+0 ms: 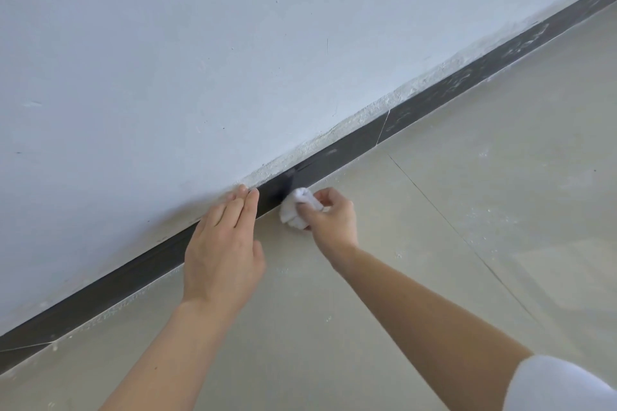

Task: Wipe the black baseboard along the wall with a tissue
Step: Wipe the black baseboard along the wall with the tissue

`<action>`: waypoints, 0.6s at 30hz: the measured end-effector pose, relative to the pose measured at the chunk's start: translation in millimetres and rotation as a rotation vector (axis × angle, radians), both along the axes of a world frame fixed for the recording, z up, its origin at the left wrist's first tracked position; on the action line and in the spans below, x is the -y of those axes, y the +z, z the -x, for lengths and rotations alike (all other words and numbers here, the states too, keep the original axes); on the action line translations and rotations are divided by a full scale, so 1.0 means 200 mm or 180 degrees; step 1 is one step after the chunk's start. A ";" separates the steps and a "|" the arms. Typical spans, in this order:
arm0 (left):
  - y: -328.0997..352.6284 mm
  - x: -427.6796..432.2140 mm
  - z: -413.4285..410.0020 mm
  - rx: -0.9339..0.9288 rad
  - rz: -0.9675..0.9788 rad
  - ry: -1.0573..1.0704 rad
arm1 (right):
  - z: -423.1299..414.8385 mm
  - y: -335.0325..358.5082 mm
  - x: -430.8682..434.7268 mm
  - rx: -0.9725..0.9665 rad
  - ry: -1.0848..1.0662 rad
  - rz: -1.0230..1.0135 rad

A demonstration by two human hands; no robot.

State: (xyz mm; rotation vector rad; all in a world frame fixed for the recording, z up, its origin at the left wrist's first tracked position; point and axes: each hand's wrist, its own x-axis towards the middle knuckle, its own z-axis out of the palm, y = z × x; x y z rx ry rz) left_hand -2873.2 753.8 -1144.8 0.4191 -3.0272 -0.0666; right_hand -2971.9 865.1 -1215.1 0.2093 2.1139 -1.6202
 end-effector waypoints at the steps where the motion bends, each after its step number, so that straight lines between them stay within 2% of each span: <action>1: 0.00 0.00 0.00 0.0025 0.0015 0.0001 | 0.00 -0.01 0.02 0.0104 -0.0071 0.0046; 4: 0.01 0.01 0.00 0.0025 0.0037 0.0026 | 0.12 0.01 0.03 0.0217 -0.0619 0.0109; 8: 0.02 0.00 0.01 -0.0094 -0.0007 0.0065 | 0.34 0.05 -0.09 -0.0003 -0.0896 0.0029; 12: 0.02 -0.01 0.03 -0.0134 0.0004 0.0161 | 0.50 0.07 -0.21 -0.0231 -0.1496 0.0072; 15: 0.02 -0.02 0.03 -0.0195 -0.0051 0.0227 | 0.46 0.14 -0.22 -0.0640 -0.1218 -0.0143; 18: 0.02 -0.02 0.02 -0.0216 -0.0072 0.0275 | 0.26 0.16 -0.17 -0.1072 -0.0297 -0.0291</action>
